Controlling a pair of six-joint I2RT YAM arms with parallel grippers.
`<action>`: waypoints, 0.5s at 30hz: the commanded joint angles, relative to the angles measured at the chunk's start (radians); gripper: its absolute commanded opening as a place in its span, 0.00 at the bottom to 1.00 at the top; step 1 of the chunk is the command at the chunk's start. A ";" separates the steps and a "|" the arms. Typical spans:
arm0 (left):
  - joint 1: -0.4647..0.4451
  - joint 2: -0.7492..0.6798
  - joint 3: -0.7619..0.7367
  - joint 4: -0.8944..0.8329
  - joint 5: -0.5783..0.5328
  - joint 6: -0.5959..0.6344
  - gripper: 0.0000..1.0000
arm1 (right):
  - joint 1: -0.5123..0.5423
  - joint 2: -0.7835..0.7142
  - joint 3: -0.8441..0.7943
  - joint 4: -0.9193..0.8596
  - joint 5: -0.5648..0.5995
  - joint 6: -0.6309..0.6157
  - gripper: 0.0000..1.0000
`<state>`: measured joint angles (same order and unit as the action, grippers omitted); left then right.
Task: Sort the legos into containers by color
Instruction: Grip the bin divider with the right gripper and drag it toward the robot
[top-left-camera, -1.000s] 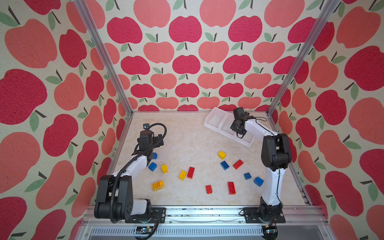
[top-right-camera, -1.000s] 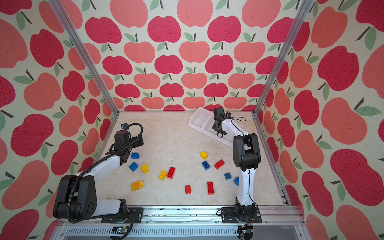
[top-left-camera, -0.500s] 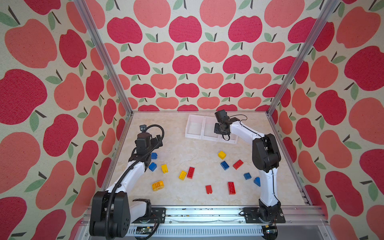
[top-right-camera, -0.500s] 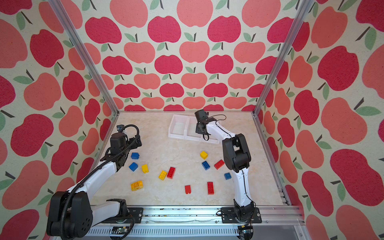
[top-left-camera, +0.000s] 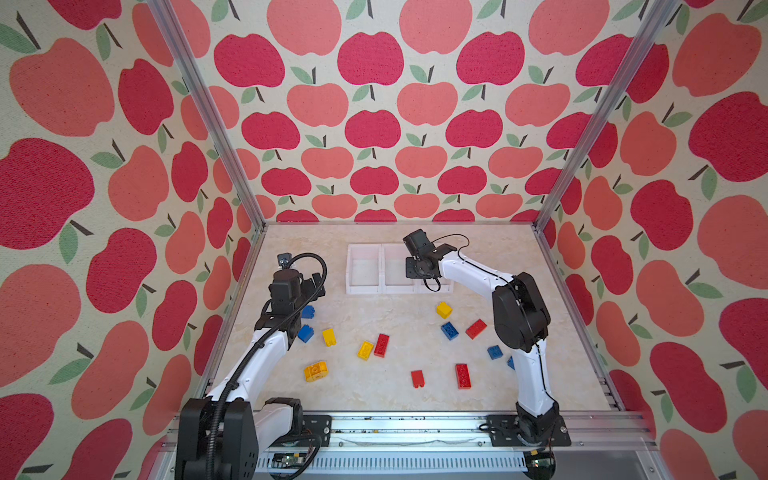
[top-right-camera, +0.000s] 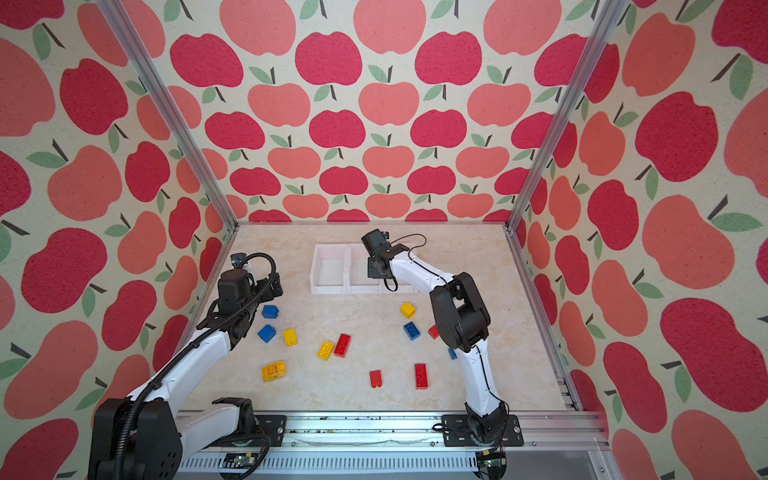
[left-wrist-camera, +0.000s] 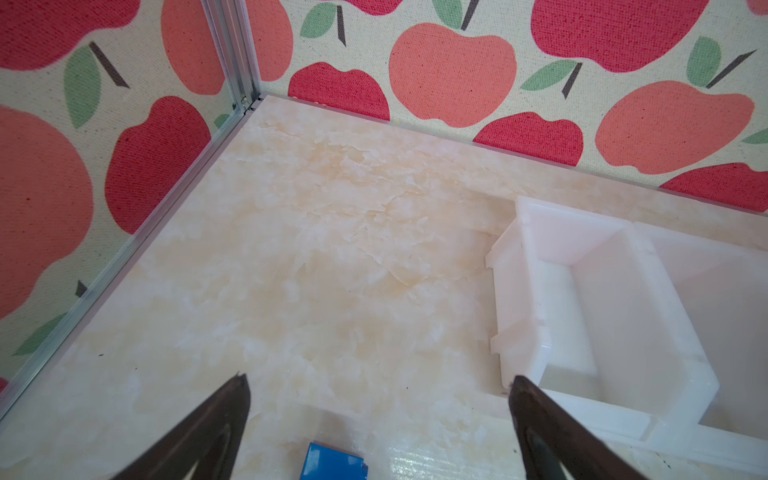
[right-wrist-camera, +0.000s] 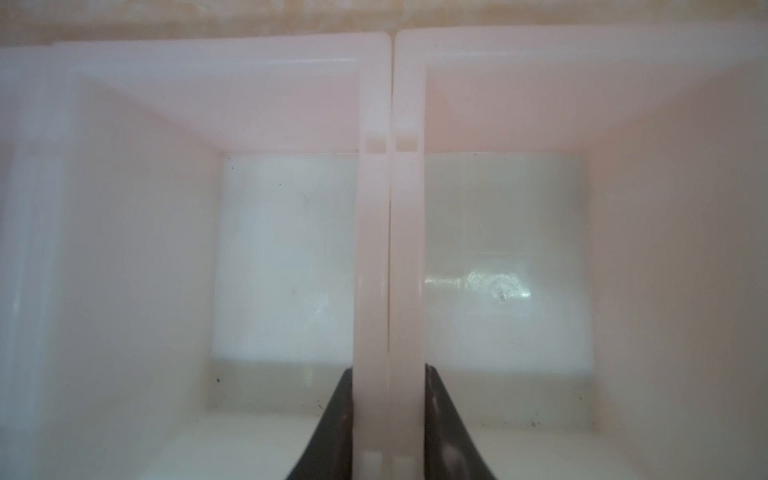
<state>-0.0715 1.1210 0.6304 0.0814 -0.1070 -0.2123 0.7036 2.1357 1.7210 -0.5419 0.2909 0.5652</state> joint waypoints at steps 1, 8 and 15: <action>-0.008 -0.024 -0.015 -0.032 -0.013 -0.012 0.99 | 0.043 0.003 -0.041 -0.062 -0.035 0.048 0.00; -0.015 -0.029 -0.022 -0.035 -0.014 -0.016 0.99 | 0.083 -0.015 -0.058 -0.089 0.002 0.072 0.00; -0.020 -0.055 -0.024 -0.037 -0.017 -0.016 0.99 | 0.101 -0.035 -0.076 -0.103 0.005 0.083 0.00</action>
<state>-0.0860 1.0958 0.6178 0.0544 -0.1078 -0.2195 0.7849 2.1082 1.6806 -0.5488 0.3325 0.6178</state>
